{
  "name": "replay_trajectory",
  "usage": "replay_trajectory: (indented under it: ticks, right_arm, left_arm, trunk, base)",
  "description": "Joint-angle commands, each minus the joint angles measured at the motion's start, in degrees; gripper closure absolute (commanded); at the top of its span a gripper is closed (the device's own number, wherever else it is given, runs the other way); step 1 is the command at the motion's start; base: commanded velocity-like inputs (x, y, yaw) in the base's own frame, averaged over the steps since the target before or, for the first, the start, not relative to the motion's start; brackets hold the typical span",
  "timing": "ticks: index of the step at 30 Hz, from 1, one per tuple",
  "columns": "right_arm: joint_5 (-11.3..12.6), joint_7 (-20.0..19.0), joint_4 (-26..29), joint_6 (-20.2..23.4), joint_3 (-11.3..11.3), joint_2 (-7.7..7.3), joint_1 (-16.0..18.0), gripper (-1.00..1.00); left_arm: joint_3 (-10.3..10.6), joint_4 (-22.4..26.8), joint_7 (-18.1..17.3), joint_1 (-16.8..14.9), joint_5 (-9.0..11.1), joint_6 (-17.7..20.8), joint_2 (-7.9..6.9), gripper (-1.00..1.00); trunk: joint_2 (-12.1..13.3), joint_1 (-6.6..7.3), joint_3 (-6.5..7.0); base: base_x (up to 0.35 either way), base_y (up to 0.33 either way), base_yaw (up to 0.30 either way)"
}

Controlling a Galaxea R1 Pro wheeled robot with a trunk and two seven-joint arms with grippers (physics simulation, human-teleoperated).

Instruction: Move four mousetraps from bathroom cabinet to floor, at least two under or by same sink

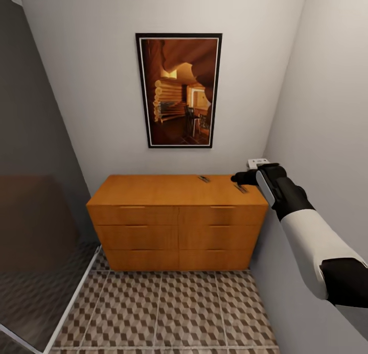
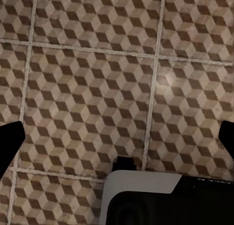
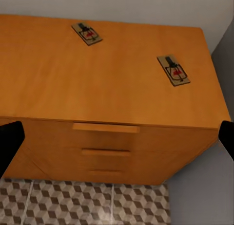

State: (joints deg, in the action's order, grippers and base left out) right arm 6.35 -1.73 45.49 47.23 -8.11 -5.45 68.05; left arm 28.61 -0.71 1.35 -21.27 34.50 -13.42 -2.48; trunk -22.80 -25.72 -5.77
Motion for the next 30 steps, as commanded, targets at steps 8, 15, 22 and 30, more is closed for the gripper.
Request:
replay_trajectory:
  ticks: [8,15,22,30]
  right_arm:
    - [0.50,0.04,-1.74,-0.20,-0.31,-0.09,0.07,-1.00]
    - [0.50,-0.03,-7.36,-3.80,-0.32,-0.15,0.04,-1.00]
    - [0.48,-0.30,-11.61,-7.17,-0.32,-0.79,0.00,-1.00]
    - [0.47,-7.72,-12.86,-9.26,-0.32,-4.94,-0.02,-1.00]
  left_arm:
    - [0.48,-0.08,0.14,-0.06,0.22,-0.21,0.00,-1.00]
    - [0.48,-0.08,0.14,-0.04,0.22,-0.21,-0.03,-1.00]
    - [0.48,-0.08,0.14,-0.07,0.22,-0.21,-0.06,-1.00]
    - [0.48,-0.08,0.14,-0.05,0.22,-0.22,-0.07,-1.00]
  trunk:
    - [-0.12,-0.07,-0.12]
    - [-0.12,-0.07,-0.12]
    - [-0.12,-0.07,-0.12]
    - [-0.12,-0.07,-0.12]
  base:
    - [0.327,0.000,0.000]
    - [0.327,0.000,0.000]
    - [0.195,0.000,0.000]
    - [0.026,0.000,0.000]
